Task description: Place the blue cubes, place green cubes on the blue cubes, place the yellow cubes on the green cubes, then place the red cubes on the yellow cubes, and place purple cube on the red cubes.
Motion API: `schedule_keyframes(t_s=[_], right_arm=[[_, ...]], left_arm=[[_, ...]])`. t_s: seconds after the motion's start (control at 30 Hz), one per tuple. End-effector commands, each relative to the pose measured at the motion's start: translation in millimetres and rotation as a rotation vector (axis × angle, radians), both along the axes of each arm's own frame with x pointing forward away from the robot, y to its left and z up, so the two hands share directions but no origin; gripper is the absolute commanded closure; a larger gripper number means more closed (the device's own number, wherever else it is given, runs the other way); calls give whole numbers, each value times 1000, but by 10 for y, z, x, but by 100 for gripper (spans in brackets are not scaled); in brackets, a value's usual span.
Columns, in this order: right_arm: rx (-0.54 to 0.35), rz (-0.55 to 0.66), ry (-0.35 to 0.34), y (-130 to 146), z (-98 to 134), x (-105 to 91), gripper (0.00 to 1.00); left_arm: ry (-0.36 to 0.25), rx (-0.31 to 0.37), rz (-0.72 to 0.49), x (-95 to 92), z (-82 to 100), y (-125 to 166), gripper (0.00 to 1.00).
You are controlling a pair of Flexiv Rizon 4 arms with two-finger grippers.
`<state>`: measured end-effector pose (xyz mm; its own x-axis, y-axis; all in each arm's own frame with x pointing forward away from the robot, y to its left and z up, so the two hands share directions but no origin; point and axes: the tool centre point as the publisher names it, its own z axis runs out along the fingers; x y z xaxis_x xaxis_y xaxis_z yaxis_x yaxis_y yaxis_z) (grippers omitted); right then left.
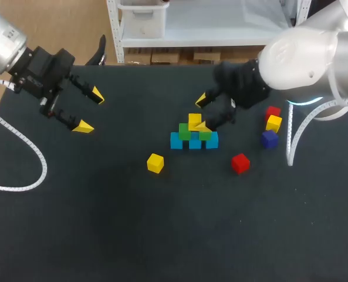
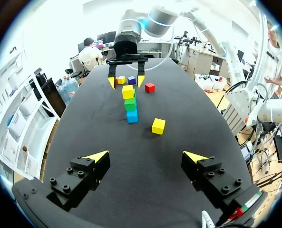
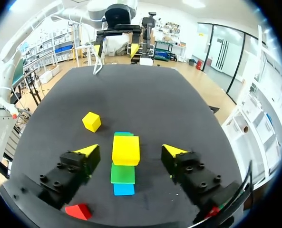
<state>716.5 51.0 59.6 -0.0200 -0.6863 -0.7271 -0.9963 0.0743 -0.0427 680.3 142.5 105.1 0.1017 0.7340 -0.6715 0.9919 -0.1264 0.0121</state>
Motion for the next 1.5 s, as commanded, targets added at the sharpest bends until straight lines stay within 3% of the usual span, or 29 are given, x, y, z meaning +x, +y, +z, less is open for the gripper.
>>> schedule_keyframes(t_s=[0.03, 0.2, 0.33, 0.47, 0.97, 1.17, 1.5], right_arm=[[12, 8, -11, -152, 93, -30, 0], [18, 87, -27, -448, 173, 15, 0], [-3, 254, -17, -733, 187, 69, 0], [-21, 344, 1, -993, 181, 115, 0], [-76, 771, -79, -1864, 54, 342, 0], [-134, 899, -125, -2106, -62, 457, 0], [-98, 1051, -203, -2261, -263, 494, 0]], left_arm=[[-2, -3, -3, 5, -7, 11, 0], [-2, -3, -3, 5, -7, 11, 0], [-2, -3, -3, 5, -7, 11, 0], [-2, -3, -3, 5, -7, 11, 0], [-2, -3, -3, 5, -7, 11, 0], [-2, -3, -3, 5, -7, 11, 0], [-2, -3, -3, 5, -7, 11, 0]])
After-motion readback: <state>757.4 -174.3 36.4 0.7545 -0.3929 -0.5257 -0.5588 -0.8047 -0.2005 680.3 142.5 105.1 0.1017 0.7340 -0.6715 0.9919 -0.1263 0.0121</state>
